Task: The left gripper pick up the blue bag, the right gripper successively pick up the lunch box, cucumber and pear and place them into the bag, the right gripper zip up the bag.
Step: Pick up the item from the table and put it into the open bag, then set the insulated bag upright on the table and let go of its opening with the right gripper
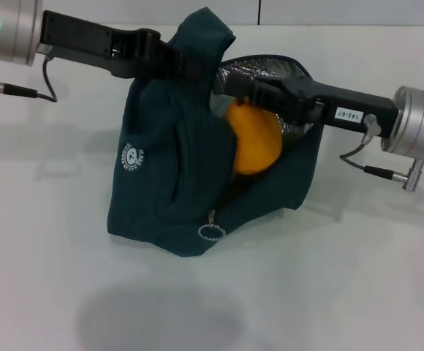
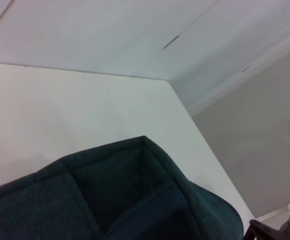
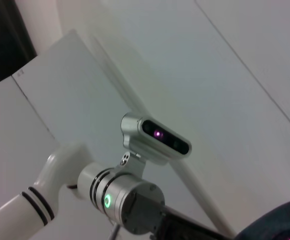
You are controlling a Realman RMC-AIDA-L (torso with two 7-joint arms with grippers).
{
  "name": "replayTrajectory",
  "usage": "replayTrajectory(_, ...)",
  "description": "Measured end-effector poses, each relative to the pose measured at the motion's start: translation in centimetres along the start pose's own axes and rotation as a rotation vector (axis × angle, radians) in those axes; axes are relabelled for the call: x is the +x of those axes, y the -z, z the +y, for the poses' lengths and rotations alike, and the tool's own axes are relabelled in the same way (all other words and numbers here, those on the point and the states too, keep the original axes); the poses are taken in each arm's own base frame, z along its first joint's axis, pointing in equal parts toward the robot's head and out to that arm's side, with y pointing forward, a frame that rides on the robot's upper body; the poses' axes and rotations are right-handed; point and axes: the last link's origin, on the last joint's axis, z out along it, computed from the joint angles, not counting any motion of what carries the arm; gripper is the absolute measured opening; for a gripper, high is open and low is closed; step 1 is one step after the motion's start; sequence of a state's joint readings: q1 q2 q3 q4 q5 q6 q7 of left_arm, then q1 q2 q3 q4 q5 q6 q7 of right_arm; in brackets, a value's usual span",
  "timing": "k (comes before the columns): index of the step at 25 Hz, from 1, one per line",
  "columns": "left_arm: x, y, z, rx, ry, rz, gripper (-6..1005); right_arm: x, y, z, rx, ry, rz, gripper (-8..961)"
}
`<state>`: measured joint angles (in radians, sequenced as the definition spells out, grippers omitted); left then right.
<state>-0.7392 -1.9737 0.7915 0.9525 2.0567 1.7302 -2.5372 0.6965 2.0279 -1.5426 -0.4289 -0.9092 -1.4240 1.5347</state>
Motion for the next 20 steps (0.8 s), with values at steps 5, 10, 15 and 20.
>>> replayTrajectory(5, -0.1, 0.0, 0.0, 0.000, 0.001, 0.000, 41, 0.1, 1.3, 0.0, 0.023, -0.043, -0.076, 148)
replayTrajectory(10, -0.1, 0.1, -0.1, 0.001, 0.006, 0.002, 41, -0.1, 3.1, -0.1, 0.052, -0.063, -0.154, 158)
replayTrajectory(15, -0.1, 0.1, -0.1, 0.002, 0.005, 0.003, 41, 0.3, 7.6, -0.8, 0.162, -0.149, -0.311, 337)
replayTrajectory(20, -0.1, 0.2, -0.1, 0.001, 0.002, 0.004, 41, 2.1, 11.8, -1.9, 0.280, -0.389, -0.377, 564)
